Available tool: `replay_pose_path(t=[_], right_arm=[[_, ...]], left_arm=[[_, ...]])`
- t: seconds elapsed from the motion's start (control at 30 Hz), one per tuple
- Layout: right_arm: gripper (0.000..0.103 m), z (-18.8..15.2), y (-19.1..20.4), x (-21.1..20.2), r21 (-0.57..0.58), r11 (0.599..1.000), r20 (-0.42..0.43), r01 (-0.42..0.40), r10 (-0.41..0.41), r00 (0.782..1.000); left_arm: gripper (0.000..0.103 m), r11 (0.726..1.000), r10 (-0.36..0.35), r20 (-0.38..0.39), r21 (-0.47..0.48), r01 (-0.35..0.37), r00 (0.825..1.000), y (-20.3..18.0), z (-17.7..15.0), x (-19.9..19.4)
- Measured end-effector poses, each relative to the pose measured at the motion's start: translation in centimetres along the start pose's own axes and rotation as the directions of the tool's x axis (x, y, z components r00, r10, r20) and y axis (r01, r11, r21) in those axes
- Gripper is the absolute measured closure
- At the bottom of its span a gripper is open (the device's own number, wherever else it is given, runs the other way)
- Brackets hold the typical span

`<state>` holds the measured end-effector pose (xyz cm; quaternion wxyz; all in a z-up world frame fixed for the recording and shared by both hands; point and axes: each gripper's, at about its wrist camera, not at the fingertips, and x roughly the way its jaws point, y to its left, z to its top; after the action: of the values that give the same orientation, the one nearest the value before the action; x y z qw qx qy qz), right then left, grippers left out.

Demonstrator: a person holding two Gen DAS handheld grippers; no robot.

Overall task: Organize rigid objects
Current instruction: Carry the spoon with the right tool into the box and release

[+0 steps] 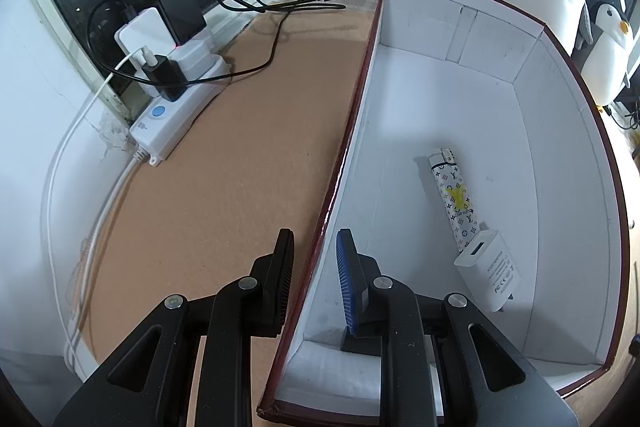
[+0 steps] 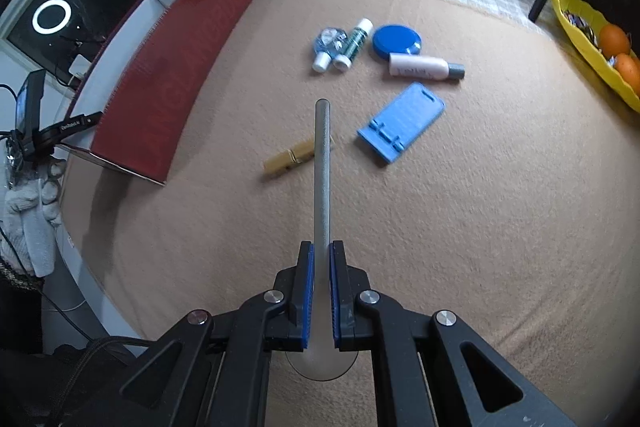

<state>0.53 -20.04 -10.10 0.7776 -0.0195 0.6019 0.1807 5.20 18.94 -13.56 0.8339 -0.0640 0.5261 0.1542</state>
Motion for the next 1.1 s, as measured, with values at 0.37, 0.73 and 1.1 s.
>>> replay_pose_path(t=[0.37,0.73,1.1], right_arm=[[0.096,6.5,8.6,-1.4,-0.159,0.985,0.125,-0.069,0.089,0.988],[0.096,13.9,18.0,0.5,-0.279,0.948,0.130,-0.153,0.195,0.972],[0.096,18.0,21.4,6.2,-0.287,0.951,0.077,-0.112,0.139,0.987]], left_arm=[[0.083,1.000,-0.006,0.012,-0.002,0.006,1.000,-0.3,0.4,-0.1],[0.090,1.000,-0.020,0.025,-0.014,0.020,0.999,-0.1,1.1,0.1],[0.092,0.999,-0.032,0.035,-0.016,0.032,0.999,-0.1,1.3,0.3]])
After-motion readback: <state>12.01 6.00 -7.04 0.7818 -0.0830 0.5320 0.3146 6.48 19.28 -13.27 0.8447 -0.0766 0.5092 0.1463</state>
